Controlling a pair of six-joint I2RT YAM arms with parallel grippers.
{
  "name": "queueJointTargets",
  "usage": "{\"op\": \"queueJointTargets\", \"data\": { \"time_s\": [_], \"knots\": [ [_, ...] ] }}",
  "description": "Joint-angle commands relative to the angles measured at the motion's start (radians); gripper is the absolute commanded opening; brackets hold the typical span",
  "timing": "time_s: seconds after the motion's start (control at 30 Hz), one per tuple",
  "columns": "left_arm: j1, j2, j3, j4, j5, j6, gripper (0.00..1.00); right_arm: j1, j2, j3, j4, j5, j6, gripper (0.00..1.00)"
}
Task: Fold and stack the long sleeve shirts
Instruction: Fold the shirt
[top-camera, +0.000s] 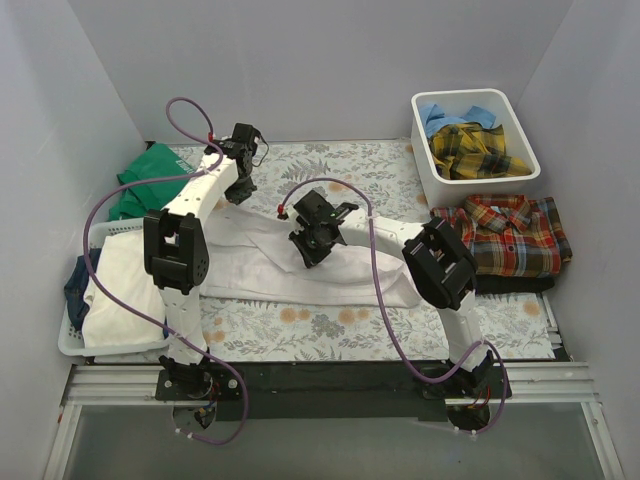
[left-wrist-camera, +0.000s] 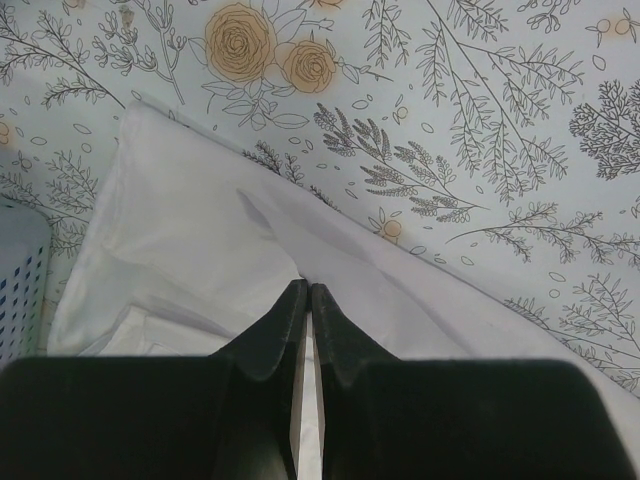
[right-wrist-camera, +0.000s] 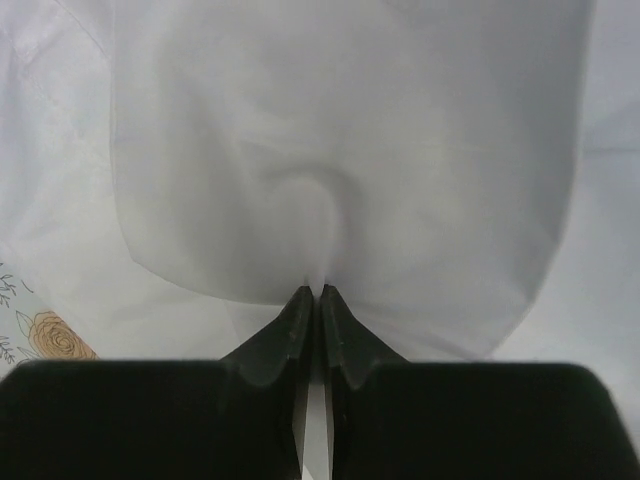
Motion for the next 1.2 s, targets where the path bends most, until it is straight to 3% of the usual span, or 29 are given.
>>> {"op": "queueJointTargets", "data": {
  "time_s": [0.0, 0.37, 0.73, 0.9, 1.17],
  "knots": [
    [0.002, -0.051, 0.011, -0.011, 0.000, 0.014, 0.04, 0.000, -0.027, 0.003, -0.021, 0.025, -0.005, 0.14],
    [0.002, -0.092, 0.117, -0.114, -0.028, 0.022, 0.00, 0.010, -0.191, -0.074, -0.033, 0.056, -0.017, 0.15],
    [0.000, -0.158, 0.088, -0.237, -0.141, 0.000, 0.00, 0.057, -0.274, -0.207, -0.071, -0.058, -0.103, 0.09],
    [0.002, -0.147, 0.039, -0.294, -0.258, -0.038, 0.01, 0.062, -0.260, -0.238, -0.068, -0.090, -0.108, 0.09],
    [0.028, -0.141, -0.062, -0.303, -0.308, -0.066, 0.01, 0.062, -0.173, -0.181, -0.044, -0.004, -0.067, 0.13]
  ]
}}
